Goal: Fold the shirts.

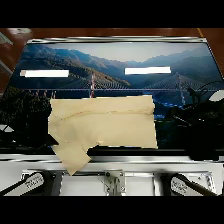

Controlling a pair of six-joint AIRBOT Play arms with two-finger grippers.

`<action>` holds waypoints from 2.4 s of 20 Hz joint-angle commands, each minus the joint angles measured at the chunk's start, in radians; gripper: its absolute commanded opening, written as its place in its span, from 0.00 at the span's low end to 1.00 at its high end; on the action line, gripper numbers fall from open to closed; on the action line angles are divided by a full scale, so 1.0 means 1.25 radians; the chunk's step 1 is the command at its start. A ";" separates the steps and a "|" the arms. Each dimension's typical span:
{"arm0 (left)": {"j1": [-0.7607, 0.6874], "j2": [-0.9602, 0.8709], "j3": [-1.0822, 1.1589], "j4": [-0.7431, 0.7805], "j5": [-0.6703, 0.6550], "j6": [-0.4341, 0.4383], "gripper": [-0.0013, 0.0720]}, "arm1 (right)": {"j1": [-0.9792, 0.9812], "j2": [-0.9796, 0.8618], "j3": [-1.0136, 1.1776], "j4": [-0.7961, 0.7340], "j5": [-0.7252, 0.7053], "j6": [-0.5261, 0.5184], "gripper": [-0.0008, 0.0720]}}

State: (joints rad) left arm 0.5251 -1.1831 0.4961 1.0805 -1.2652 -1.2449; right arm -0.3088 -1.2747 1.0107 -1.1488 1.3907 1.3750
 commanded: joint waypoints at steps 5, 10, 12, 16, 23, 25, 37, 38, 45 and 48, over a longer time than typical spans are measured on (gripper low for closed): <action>-0.141 -0.060 -0.023 -0.095 0.114 -0.006 0.29 | -0.003 0.004 -0.009 0.009 0.000 0.007 0.95; -0.144 -0.029 -0.013 -0.147 0.047 0.048 0.08 | -0.005 0.004 -0.119 -0.052 0.023 0.016 0.95; -0.145 0.005 -0.013 -0.148 0.042 0.051 0.08 | -0.003 0.004 -0.214 0.018 -0.007 -0.009 0.95; -0.145 0.057 -0.013 -0.148 0.026 0.051 0.08 | -0.003 0.004 -0.316 0.061 -0.083 0.002 0.95; -0.145 0.103 -0.013 -0.223 0.028 0.066 0.08 | 0.050 -0.002 -0.373 0.107 -0.173 0.042 0.83; -0.145 0.105 -0.013 -0.237 0.028 0.066 0.08 | 0.118 -0.017 -0.373 0.131 -0.221 0.051 0.83; -0.149 0.124 0.238 -0.240 0.025 0.105 0.07 | 0.165 0.045 -0.164 0.157 -0.200 -0.012 0.10; -0.154 0.120 0.265 -0.240 0.027 0.103 0.07 | 0.165 0.035 -0.136 0.151 -0.218 -0.009 0.10; -0.192 -0.045 0.422 -0.255 0.079 0.098 0.07 | 0.166 -0.117 0.046 0.146 -0.325 -0.004 0.10; -0.191 -0.149 0.511 -0.264 0.092 0.098 0.07 | 0.169 -0.173 0.102 0.146 -0.393 -0.004 0.10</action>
State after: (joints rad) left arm 0.2901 -1.2629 1.0389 0.7639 -1.1736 -1.1187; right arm -0.1013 -1.4261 1.0641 -0.9649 0.9905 1.3685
